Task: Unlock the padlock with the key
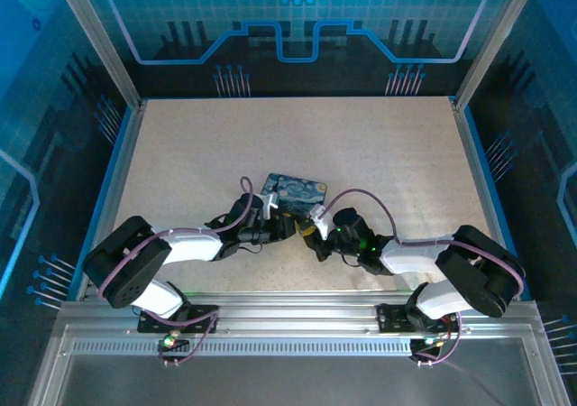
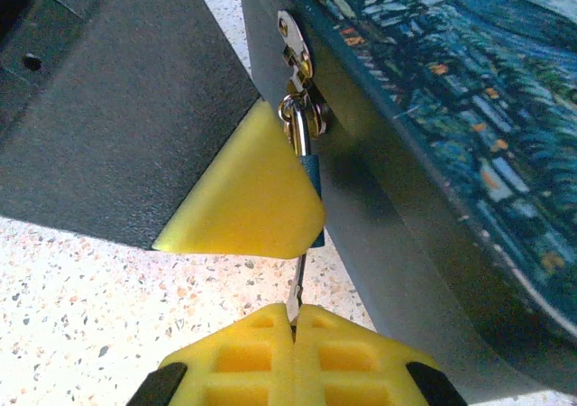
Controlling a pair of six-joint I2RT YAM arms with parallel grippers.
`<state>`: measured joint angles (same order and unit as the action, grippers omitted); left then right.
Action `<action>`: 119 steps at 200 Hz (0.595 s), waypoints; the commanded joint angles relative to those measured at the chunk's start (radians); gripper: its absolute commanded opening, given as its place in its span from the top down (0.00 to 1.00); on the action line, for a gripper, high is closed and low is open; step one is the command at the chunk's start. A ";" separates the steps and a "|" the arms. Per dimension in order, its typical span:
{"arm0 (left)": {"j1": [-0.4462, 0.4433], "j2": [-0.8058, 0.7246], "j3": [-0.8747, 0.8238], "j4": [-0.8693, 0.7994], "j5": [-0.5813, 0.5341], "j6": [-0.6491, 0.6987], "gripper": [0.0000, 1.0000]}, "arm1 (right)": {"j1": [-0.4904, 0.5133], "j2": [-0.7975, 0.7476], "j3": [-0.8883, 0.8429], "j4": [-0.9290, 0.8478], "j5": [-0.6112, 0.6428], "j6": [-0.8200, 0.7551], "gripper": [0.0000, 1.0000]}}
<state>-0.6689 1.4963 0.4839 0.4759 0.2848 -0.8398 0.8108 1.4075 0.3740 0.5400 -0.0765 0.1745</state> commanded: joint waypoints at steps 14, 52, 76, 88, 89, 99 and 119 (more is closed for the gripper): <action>-0.009 -0.035 0.038 0.020 0.030 -0.031 0.73 | 0.016 0.000 -0.003 0.083 0.059 -0.016 1.00; -0.012 -0.038 0.042 0.020 0.039 -0.053 0.73 | 0.022 -0.007 -0.003 0.106 0.087 -0.034 1.00; -0.017 -0.034 0.048 0.018 0.041 -0.061 0.73 | 0.022 -0.013 0.003 0.117 0.103 -0.048 1.00; -0.021 -0.032 0.053 0.018 0.043 -0.067 0.73 | 0.022 -0.020 0.007 0.116 0.111 -0.058 1.00; -0.021 -0.032 0.053 0.018 0.043 -0.067 0.73 | 0.022 -0.021 0.007 0.116 0.111 -0.060 1.00; -0.025 -0.031 0.057 0.015 0.045 -0.070 0.73 | 0.023 -0.024 0.013 0.117 0.115 -0.068 1.00; -0.030 -0.029 0.064 0.012 0.049 -0.078 0.73 | 0.022 -0.024 0.022 0.120 0.122 -0.092 1.00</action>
<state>-0.6689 1.4906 0.5064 0.4740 0.2619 -0.8936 0.8200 1.4044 0.3737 0.5705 0.0002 0.1249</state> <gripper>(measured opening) 0.269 0.062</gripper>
